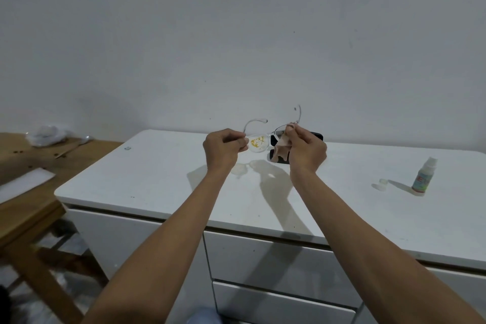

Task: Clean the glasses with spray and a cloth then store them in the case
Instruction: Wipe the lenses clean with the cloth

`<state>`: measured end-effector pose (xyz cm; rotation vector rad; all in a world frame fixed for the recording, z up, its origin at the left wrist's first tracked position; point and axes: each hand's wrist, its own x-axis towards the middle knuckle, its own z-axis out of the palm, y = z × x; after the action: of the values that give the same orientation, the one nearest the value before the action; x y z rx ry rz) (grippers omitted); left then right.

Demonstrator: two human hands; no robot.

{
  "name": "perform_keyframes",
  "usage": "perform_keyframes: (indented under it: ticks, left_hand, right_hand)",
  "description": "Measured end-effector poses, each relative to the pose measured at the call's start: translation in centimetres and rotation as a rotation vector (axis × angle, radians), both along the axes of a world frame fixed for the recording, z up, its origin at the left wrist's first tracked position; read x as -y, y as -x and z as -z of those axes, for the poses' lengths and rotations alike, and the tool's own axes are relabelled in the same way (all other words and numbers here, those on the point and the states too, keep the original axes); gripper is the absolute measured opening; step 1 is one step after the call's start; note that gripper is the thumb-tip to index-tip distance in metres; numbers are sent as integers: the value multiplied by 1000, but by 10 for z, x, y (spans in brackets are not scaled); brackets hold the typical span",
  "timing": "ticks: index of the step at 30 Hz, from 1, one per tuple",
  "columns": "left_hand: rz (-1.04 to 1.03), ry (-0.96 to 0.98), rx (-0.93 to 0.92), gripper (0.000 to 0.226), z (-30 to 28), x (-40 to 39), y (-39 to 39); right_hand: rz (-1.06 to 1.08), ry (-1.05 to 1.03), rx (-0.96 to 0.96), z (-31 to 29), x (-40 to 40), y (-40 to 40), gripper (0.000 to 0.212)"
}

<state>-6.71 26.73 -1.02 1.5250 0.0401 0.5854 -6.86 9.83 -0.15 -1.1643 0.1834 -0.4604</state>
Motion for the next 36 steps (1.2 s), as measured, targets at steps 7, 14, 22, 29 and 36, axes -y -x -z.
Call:
perform_keyframes:
  ticks: [7,14,22,29,36]
  left_hand:
    - [30,23,15,11,-10,0,7]
    - [20,38,25,12,-15,-7,8]
    - [12,1,16,14,-13,-9,9]
    - [-46,9,-12,15,-10,-7,8]
    - [-72,-84,35,10,-12,0,9]
  right_hand:
    - [81,167,79,-4,-7,0,13]
    - [51,277,125,4,2,9,19]
    - [15,328,88,-3,2,11,13]
    - [18,380,112,0,1,4,12]
    - [117,294,86,1,-3,1,12]
